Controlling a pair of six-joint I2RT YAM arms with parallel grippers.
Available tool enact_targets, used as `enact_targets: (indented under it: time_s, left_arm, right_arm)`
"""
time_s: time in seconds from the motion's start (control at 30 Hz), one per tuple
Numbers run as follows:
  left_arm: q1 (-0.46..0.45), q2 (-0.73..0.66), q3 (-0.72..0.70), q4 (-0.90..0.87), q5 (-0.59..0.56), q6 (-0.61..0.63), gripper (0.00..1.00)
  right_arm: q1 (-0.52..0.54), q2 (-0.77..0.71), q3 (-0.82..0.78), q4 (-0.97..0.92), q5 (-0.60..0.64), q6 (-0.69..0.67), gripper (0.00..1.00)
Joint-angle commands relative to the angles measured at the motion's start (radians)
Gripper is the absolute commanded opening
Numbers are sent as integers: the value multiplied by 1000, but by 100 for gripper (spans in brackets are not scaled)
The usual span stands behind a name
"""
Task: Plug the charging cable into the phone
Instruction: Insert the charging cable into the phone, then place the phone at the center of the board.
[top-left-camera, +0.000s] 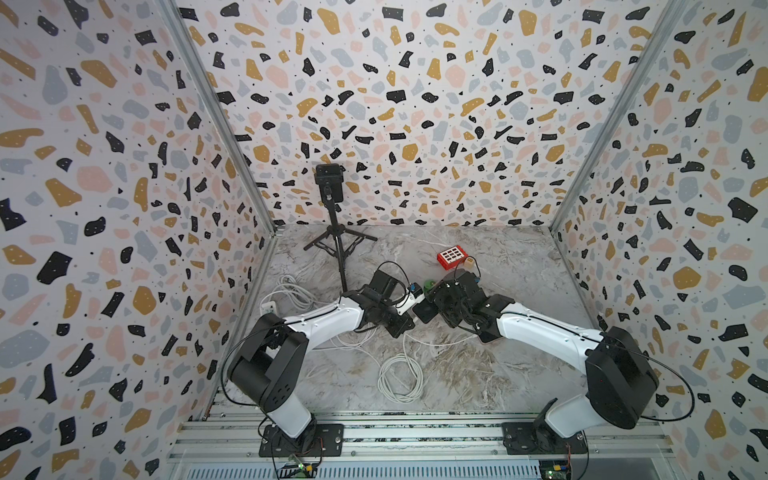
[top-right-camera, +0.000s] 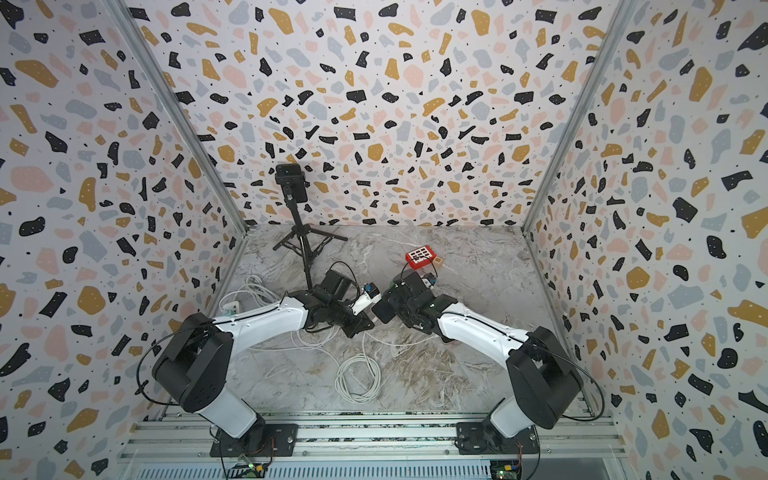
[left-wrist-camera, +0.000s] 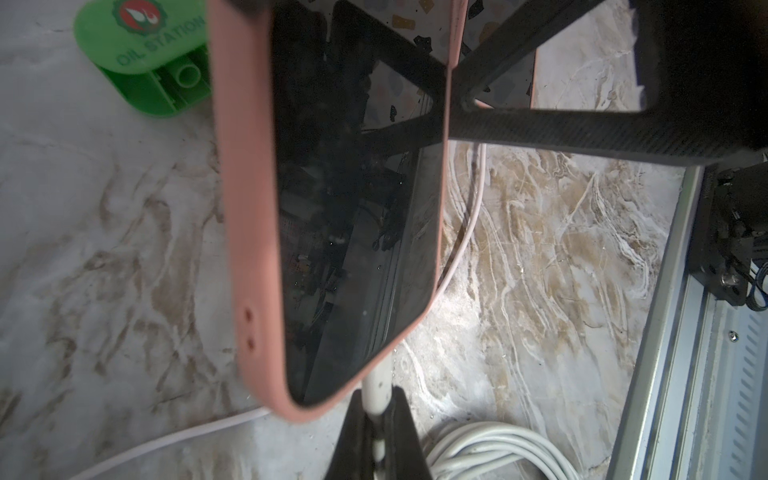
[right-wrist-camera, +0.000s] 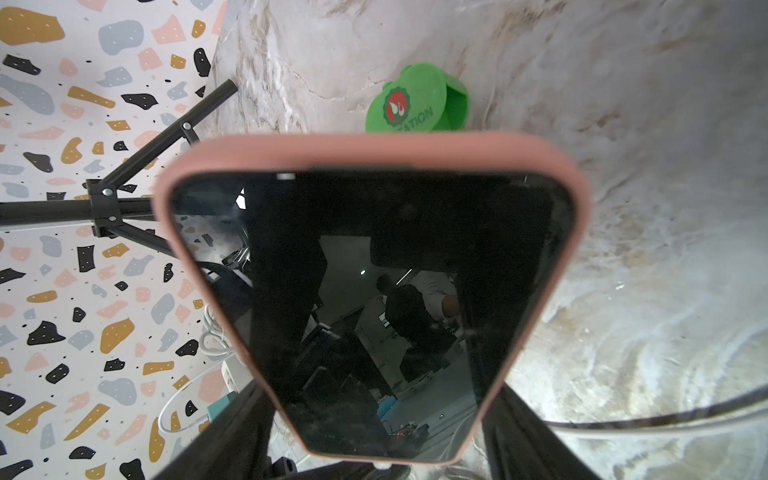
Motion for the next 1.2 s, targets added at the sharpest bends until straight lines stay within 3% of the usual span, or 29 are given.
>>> enact_targets:
  time_s: [0.0, 0.3, 0.5, 0.7, 0.77, 1.17]
  left_arm:
    - [-9, -36, 36, 211, 37, 15, 0]
    - [-9, -46, 69, 157, 86, -3, 0]
    - [-9, -55, 93, 114, 137, -7, 18]
    - [-9, -57, 138, 20, 188, 21, 48]
    - [-8, -57, 147, 2, 185, 28, 53]
    - [41, -55, 168, -92, 174, 62, 54]
  right_arm:
    - [50, -2, 14, 16, -192, 2, 66]
    - [19, -15, 45, -96, -88, -77, 66]
    - [-63, -6, 104, -162, -55, -167, 66]
    - [-131, 29, 164, -223, -46, -252, 66]
    - [-156, 42, 175, -231, -48, -273, 66]
    - [-276, 200, 274, -282, -106, -325, 70]
